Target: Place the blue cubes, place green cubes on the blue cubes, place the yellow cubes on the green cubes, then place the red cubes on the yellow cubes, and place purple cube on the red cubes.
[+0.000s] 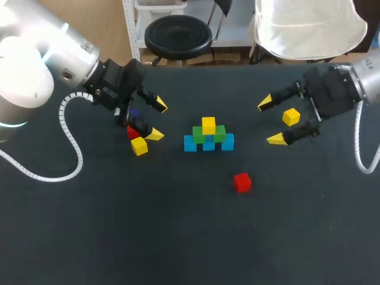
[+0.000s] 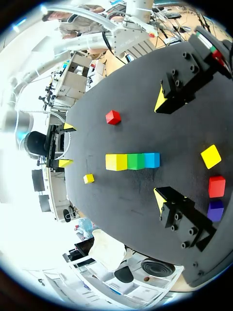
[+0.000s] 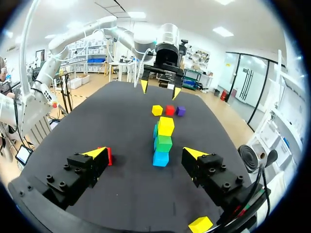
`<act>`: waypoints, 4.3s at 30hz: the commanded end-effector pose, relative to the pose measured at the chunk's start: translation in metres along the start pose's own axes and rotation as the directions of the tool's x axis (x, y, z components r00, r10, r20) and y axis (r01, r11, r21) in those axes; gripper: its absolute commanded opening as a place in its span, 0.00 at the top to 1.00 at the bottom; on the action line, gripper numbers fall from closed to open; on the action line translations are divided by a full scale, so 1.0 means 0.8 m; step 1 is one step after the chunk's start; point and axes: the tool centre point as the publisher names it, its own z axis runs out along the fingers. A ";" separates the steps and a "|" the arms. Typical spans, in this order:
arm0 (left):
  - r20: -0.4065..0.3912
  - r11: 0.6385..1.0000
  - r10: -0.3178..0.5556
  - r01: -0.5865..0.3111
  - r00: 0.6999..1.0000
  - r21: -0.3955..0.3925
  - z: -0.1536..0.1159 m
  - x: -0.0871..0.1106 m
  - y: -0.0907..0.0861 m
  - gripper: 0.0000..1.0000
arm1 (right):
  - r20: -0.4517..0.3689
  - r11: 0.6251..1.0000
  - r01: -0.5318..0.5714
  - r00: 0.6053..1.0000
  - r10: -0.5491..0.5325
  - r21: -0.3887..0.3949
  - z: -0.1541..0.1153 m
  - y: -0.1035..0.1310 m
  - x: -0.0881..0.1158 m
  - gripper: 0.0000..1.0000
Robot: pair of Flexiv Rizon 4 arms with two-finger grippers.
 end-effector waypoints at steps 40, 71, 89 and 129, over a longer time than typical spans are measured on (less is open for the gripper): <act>0.004 1.000 0.003 -0.003 1.000 -0.002 0.000 0.001 -0.001 0.00 | -0.044 0.991 -0.003 0.999 -0.003 -0.136 -0.080 -0.048 0.109 0.00; 0.004 1.000 0.003 -0.003 1.000 -0.002 0.000 0.001 -0.001 0.00 | -0.086 0.932 0.050 0.993 -0.086 -0.359 -0.058 -0.154 0.183 0.00; 0.004 1.000 0.003 -0.003 1.000 -0.002 0.000 0.001 -0.001 0.00 | -0.093 0.934 0.004 0.995 -0.040 -0.357 -0.043 -0.139 0.197 0.28; 0.004 1.000 0.003 -0.003 1.000 -0.002 0.000 0.001 -0.001 0.00 | -0.217 0.988 -0.157 0.964 0.153 -0.001 -0.037 -0.095 0.101 1.00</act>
